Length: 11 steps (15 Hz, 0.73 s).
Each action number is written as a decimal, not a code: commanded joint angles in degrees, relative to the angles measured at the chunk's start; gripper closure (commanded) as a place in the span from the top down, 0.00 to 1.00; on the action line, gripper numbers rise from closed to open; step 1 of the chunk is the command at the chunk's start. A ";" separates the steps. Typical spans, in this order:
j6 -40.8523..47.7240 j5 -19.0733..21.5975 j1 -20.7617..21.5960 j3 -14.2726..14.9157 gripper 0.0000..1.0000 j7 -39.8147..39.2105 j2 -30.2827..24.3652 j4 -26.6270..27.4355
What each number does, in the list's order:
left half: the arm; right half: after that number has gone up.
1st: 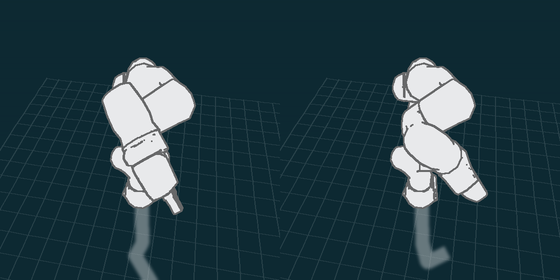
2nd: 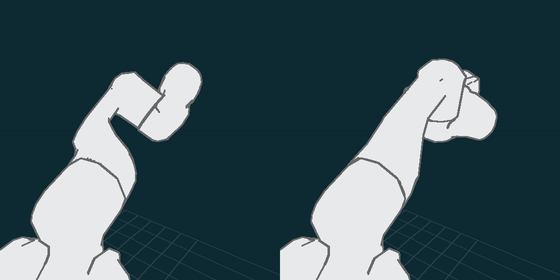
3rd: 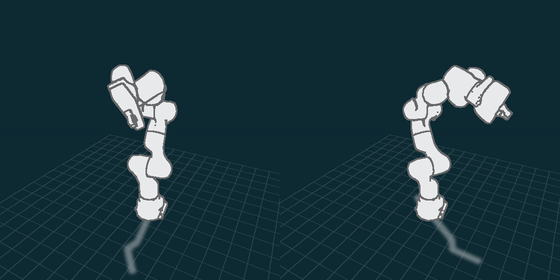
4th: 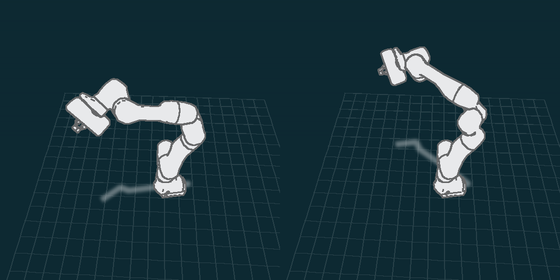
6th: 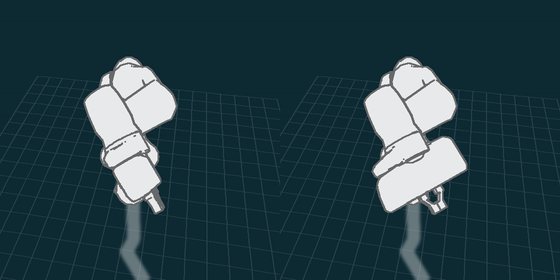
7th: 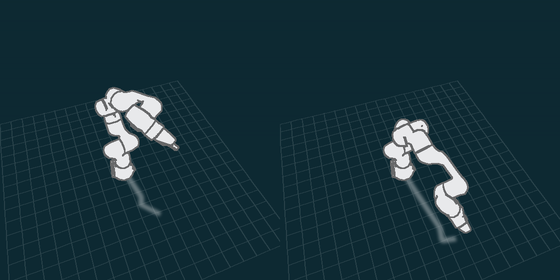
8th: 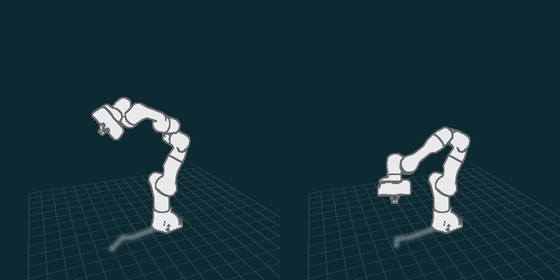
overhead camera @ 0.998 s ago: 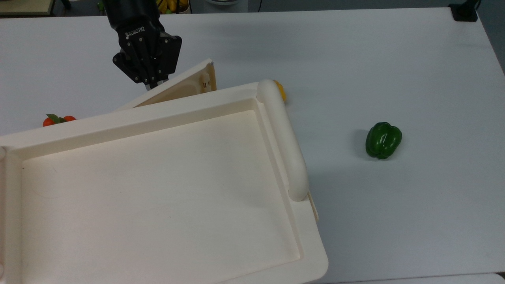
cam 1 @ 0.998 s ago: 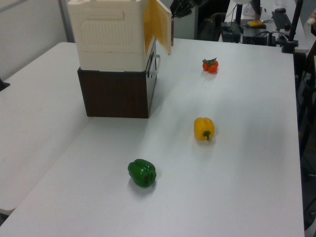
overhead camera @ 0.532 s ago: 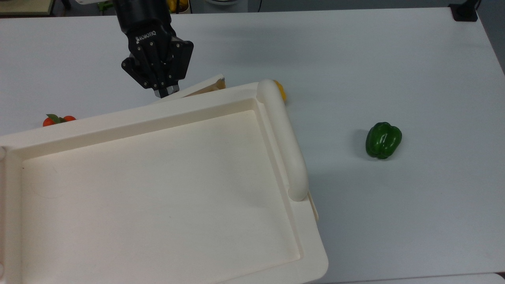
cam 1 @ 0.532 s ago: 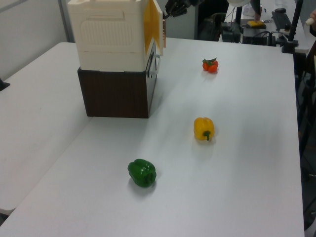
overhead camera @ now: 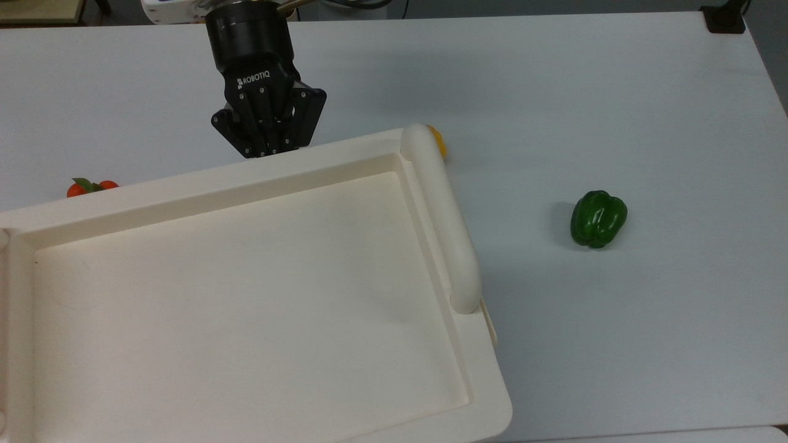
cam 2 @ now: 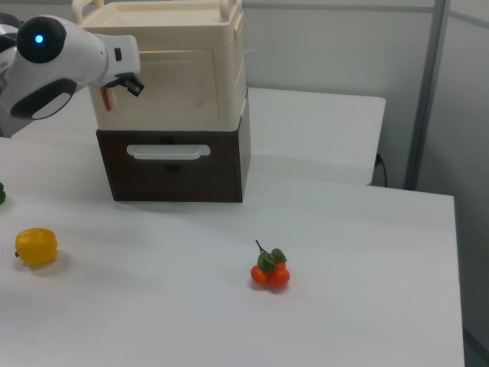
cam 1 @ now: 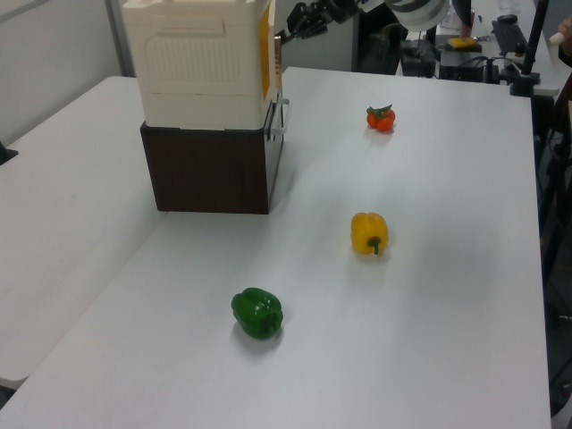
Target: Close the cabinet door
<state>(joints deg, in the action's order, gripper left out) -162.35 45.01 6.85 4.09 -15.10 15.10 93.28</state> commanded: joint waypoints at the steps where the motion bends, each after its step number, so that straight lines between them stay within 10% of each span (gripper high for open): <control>1: -3.85 1.13 1.06 0.04 0.00 0.42 1.86 -1.52; 11: -5.08 1.04 1.41 -0.14 0.00 0.51 4.94 -5.30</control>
<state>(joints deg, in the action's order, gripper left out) -165.65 45.01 7.75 4.04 -15.09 18.44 89.81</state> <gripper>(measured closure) 0.991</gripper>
